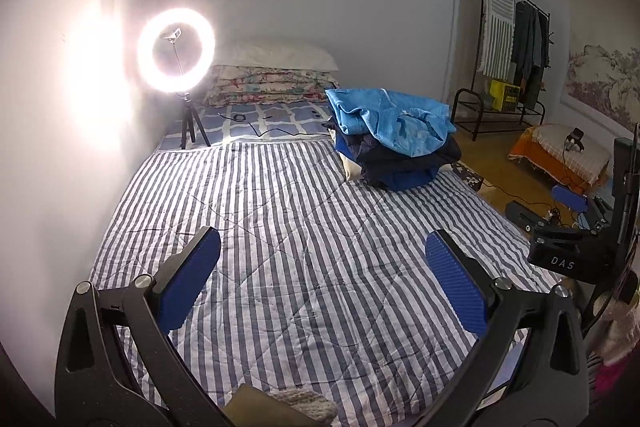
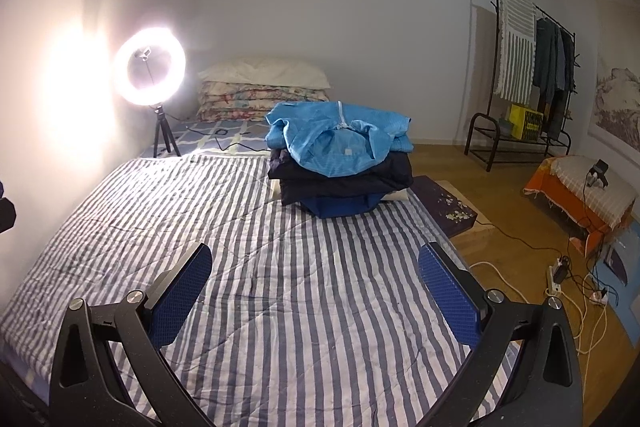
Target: Fold large clothes
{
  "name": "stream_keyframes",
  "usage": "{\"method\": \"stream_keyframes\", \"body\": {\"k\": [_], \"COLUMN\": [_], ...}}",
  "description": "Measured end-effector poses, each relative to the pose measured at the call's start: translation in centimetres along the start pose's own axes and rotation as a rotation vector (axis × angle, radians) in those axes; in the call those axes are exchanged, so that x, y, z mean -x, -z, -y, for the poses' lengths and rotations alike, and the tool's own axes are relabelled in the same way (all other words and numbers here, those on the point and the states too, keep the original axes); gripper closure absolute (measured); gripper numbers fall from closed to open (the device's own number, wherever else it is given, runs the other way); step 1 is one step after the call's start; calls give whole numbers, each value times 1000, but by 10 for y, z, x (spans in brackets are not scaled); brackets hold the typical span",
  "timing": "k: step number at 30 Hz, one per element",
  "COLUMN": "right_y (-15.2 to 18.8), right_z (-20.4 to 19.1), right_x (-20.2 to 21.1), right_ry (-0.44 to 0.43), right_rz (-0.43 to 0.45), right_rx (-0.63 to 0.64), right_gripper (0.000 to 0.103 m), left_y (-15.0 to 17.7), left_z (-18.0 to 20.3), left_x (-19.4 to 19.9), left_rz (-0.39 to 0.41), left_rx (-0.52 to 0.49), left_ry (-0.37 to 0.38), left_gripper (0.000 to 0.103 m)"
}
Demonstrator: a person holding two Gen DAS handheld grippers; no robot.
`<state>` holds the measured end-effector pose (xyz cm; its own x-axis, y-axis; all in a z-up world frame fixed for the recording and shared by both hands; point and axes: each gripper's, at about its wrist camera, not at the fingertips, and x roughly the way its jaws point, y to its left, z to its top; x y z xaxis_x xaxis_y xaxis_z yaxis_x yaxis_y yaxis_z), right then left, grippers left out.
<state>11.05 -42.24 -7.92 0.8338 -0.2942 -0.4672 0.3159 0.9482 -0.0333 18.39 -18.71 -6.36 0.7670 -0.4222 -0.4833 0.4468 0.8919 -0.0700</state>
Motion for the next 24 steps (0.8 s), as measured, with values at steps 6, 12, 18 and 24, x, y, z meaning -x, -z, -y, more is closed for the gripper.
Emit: {"method": "stream_keyframes", "body": {"k": [6, 12, 18, 24], "right_y": [1, 1, 2, 2], "right_z": [-1, -1, -1, -1], "right_x": [0, 0, 1, 1], "right_ry": [0, -3, -4, -4], "right_rz": [-1, -2, -7, -6], "right_rx": [4, 9, 5, 4], "right_gripper": [0, 0, 0, 0], "left_y": [0, 0, 0, 0], "left_z": [0, -1, -5, -5], "left_x": [1, 2, 4, 3], "left_rz": [1, 2, -2, -4], "left_rx": [-2, 0, 7, 2], "left_ry": [1, 0, 5, 11], "left_gripper": [0, 0, 0, 0]}}
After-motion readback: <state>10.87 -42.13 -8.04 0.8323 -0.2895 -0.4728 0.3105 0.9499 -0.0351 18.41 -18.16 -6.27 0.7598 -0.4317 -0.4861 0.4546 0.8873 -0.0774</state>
